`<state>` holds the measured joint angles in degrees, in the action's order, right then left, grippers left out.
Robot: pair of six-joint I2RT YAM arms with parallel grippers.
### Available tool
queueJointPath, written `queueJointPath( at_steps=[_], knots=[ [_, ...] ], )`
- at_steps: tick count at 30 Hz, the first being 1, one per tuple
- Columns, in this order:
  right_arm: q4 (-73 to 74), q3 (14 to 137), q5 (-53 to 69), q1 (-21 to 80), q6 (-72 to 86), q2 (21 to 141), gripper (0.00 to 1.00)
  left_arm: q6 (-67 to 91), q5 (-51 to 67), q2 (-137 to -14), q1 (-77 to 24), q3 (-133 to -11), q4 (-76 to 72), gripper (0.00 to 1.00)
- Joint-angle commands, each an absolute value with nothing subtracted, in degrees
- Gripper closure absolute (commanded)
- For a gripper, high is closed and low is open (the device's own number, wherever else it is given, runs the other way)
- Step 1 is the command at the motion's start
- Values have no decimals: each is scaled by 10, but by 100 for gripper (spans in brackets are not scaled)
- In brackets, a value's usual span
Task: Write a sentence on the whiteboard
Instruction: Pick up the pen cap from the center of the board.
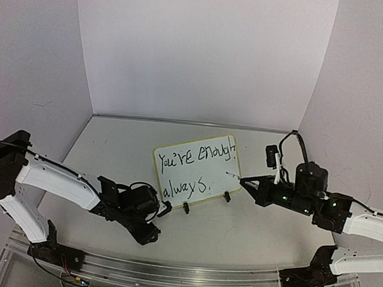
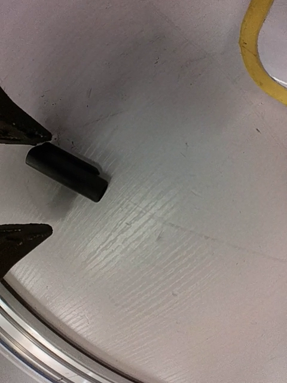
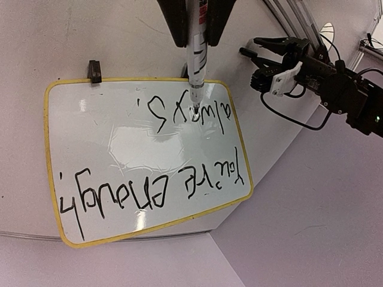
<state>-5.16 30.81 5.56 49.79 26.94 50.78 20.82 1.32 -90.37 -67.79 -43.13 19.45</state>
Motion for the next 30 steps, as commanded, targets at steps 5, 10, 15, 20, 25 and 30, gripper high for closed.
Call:
queueJointPath(
  at_steps=[5,10,15,20,25,30],
  knots=[
    [-57,310,46,497,266,504,100,184,-41,-940,-694,-491,252,57],
    [-56,305,43,497,267,499,100,178,-41,-945,-701,-502,264,59],
    [-56,300,39,497,269,494,100,164,-23,-951,-716,-510,269,64],
    [-56,300,40,497,268,492,100,163,-41,-973,-723,-523,286,67],
    [-56,300,41,497,269,491,100,162,-64,-981,-725,-534,295,66],
    [-54,300,43,497,269,490,100,165,-75,-991,-725,-540,307,73]
  ],
)
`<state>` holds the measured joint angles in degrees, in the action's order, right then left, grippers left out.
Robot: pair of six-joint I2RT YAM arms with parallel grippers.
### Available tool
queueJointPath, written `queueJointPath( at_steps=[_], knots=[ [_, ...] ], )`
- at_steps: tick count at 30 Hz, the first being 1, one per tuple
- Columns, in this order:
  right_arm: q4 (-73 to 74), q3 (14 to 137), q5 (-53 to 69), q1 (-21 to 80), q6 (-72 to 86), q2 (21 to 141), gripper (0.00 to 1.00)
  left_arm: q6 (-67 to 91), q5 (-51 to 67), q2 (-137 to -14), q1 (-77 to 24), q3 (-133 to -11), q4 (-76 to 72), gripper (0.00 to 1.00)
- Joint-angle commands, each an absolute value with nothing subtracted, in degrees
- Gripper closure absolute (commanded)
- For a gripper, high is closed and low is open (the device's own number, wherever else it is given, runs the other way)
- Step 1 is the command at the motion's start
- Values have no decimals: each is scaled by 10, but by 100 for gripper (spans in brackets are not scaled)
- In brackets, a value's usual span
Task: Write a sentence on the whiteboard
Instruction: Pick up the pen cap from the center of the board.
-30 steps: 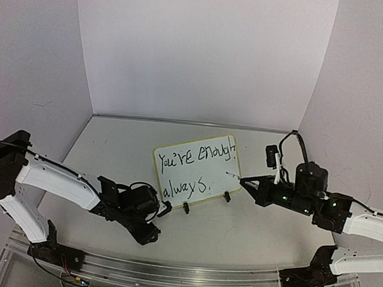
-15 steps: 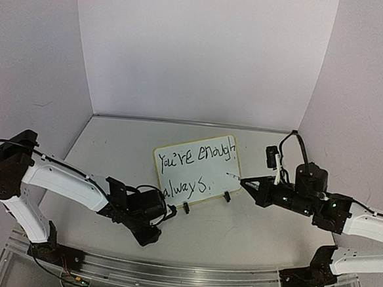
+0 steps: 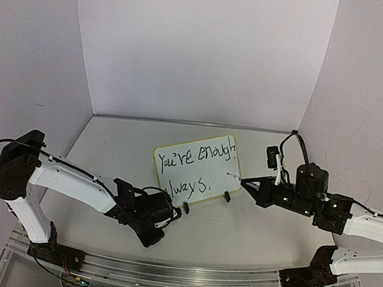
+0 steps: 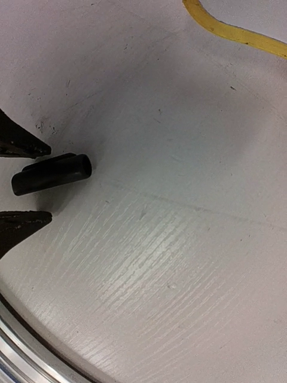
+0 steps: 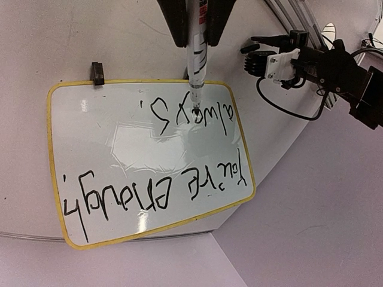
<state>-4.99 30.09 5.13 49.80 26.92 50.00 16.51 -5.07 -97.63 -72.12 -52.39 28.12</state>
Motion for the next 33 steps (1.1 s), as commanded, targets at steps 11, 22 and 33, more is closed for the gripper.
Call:
queueJointPath(
  at_steps=[11,22,33],
  knots=[
    [-14,319,52,497,286,504,100,183,-61,-995,-725,-532,302,95],
    [36,372,149,497,279,562,100,175,-65,-930,-725,-518,263,100],
    [37,387,311,496,272,615,100,123,107,-803,-723,-479,154,100]
  ],
)
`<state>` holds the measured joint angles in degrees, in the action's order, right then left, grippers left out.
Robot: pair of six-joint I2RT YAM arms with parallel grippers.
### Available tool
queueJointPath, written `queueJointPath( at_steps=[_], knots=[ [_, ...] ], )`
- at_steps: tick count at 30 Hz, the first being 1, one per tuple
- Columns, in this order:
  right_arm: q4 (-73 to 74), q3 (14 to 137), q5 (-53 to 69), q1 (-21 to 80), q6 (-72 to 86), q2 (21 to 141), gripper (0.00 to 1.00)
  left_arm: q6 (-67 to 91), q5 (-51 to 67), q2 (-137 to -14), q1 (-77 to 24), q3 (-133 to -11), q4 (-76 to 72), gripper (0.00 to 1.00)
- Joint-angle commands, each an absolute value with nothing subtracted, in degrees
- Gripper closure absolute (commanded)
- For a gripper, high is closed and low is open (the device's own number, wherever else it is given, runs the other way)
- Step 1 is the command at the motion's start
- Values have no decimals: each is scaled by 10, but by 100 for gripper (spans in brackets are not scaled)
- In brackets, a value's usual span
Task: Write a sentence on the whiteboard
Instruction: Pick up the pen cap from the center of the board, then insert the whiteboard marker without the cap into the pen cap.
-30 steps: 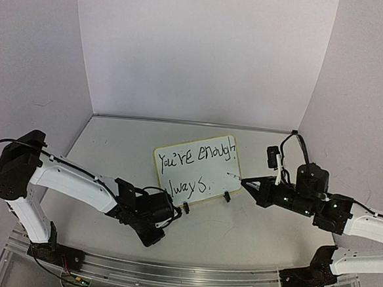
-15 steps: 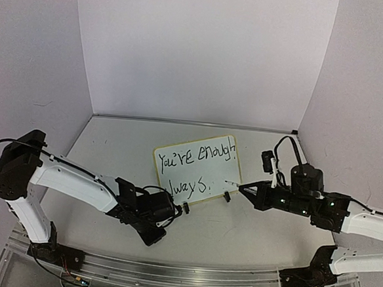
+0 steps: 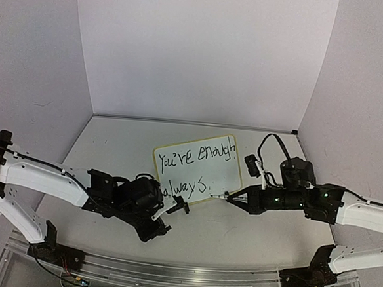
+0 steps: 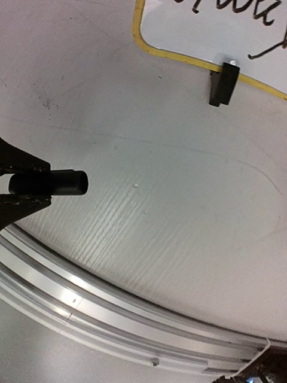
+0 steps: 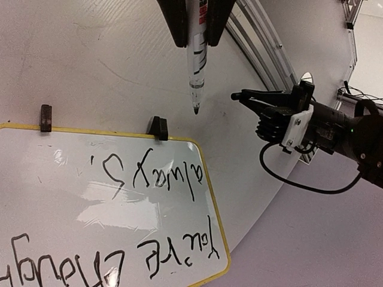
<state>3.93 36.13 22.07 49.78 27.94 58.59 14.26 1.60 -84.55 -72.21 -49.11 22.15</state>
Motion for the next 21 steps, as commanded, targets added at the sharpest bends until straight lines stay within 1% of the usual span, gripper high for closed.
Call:
queueJointPath(
  at_steps=[1,7,17,21],
  knots=[
    [32,389,333,496,274,624,100,125,123,-796,-722,-477,142,100],
    [-21,396,449,494,289,676,100,134,183,-772,-722,-465,99,100],
    [-76,398,565,489,317,731,100,138,195,-754,-722,-442,82,100],
    [-85,401,588,488,321,751,100,141,196,-748,-722,-438,78,100]
  ],
)
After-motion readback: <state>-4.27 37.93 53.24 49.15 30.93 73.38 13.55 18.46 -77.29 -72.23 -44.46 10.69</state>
